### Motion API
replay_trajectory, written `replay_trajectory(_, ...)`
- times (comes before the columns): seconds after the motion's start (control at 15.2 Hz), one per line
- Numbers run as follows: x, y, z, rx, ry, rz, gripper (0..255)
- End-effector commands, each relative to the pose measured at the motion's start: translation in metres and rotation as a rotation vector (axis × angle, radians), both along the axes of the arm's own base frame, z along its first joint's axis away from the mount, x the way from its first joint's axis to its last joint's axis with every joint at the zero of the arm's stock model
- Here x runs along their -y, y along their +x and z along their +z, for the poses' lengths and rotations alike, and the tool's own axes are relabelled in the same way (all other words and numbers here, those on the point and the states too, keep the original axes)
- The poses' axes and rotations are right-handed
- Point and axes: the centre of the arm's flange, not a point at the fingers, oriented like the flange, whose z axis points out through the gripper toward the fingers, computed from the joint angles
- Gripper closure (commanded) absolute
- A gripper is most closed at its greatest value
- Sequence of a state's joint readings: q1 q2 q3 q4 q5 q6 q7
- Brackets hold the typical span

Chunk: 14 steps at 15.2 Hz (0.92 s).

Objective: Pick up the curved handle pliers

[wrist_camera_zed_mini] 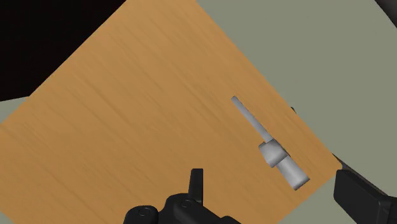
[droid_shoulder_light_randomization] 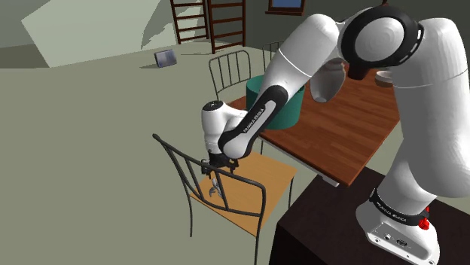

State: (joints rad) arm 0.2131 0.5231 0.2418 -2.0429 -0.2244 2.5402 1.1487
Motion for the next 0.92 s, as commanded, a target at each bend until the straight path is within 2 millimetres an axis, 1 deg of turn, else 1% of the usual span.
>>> replay_trajectory(0.0,-0.012,0.016,-0.017,0.008,0.002,-0.018,0)
replay_trajectory(0.07,-0.015,0.019,-0.021,0.009,0.003,-0.022,0)
replay_trajectory(0.53,-0.015,0.019,-0.058,0.009,0.003,-0.022,0)
replay_trajectory(0.66,-0.015,0.019,-0.061,0.009,0.003,-0.022,0)
replay_trajectory(0.73,-0.016,0.019,-0.061,0.009,0.003,-0.022,255)
replay_trajectory(0.86,-0.016,0.019,-0.061,0.009,0.003,-0.022,255)
